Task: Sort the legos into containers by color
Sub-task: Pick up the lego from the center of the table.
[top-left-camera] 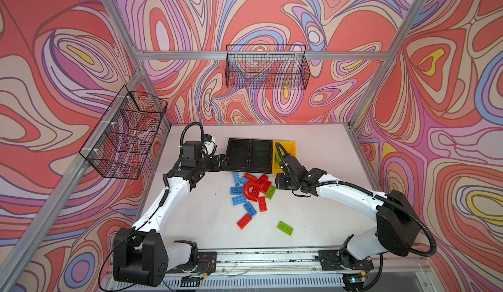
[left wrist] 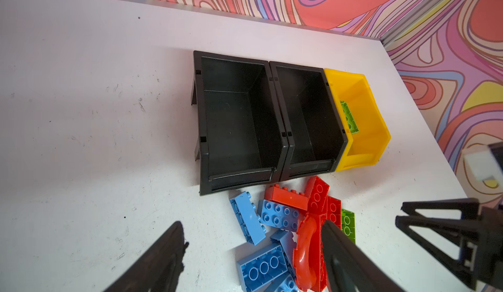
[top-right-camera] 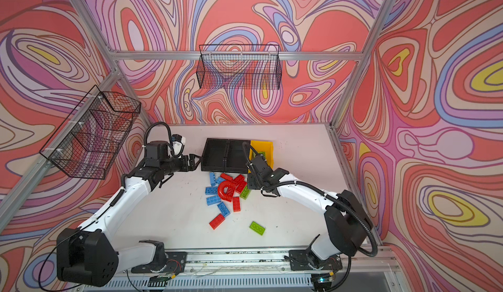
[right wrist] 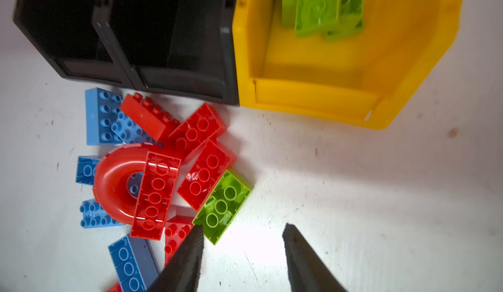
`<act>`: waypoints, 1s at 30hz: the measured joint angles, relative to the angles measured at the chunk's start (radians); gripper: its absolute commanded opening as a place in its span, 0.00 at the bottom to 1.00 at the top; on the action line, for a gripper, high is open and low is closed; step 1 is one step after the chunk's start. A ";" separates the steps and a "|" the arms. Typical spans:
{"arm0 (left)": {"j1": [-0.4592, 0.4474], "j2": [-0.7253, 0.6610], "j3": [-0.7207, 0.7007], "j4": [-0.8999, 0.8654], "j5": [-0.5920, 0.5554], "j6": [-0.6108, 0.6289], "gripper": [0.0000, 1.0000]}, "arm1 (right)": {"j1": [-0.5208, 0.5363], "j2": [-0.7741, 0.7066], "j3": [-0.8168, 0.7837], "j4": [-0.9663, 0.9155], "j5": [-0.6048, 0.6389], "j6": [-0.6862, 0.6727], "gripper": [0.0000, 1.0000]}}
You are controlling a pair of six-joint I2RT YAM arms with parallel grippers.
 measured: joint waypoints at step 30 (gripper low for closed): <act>0.000 0.000 0.000 0.000 0.000 0.000 0.81 | 0.124 0.297 0.134 -0.055 0.027 0.245 0.62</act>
